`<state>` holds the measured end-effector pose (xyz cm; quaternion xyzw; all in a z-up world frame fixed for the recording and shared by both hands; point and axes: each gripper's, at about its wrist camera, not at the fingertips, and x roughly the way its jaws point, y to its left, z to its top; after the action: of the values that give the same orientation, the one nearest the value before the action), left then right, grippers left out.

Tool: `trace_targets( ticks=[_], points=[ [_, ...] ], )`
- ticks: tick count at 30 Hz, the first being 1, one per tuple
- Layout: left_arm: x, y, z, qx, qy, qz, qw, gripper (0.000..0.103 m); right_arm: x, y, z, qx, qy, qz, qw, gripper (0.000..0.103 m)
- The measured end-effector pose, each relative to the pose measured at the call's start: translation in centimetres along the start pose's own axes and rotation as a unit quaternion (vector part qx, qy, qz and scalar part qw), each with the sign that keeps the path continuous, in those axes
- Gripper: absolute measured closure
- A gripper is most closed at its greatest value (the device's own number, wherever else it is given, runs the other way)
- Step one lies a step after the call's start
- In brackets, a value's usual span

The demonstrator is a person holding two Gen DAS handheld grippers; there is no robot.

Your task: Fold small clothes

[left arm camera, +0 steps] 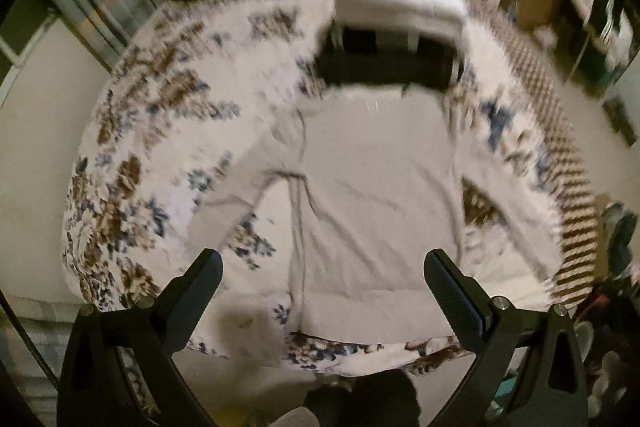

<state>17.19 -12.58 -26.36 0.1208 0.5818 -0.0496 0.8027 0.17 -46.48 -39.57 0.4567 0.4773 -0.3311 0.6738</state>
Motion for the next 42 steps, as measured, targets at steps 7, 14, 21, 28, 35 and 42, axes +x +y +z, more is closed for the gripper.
trace_targets(
  ticks=[7,14,21,28,35,42],
  points=[
    [12.8,-6.0,-0.5,0.022,0.055,0.011,0.9982,0.000,16.0,-8.8,4.5,0.176,-0.015,0.051,0.983,0.001],
    [22.9,-8.7,-0.8,0.009,0.097,0.033,0.9948,0.000,25.3,-16.6,5.0,0.334,-0.037,0.097,0.937,0.020],
    [25.9,-9.6,-0.9,0.009,0.098,0.025,0.9948,0.000,27.6,-16.8,4.2,0.379,-0.093,0.156,0.908,0.061],
    [25.5,-9.3,-0.3,0.000,0.089,0.005,0.9961,0.000,26.1,-15.4,3.1,0.357,-0.120,0.130,0.917,0.096],
    [23.9,-6.7,0.8,-0.020,0.068,-0.013,0.9974,0.000,19.0,-9.4,5.1,0.247,-0.161,0.100,0.950,0.097],
    [23.0,-1.2,1.6,-0.047,0.039,-0.010,0.9981,0.000,14.1,3.6,6.6,0.084,-0.191,0.095,0.973,0.098]
  ],
)
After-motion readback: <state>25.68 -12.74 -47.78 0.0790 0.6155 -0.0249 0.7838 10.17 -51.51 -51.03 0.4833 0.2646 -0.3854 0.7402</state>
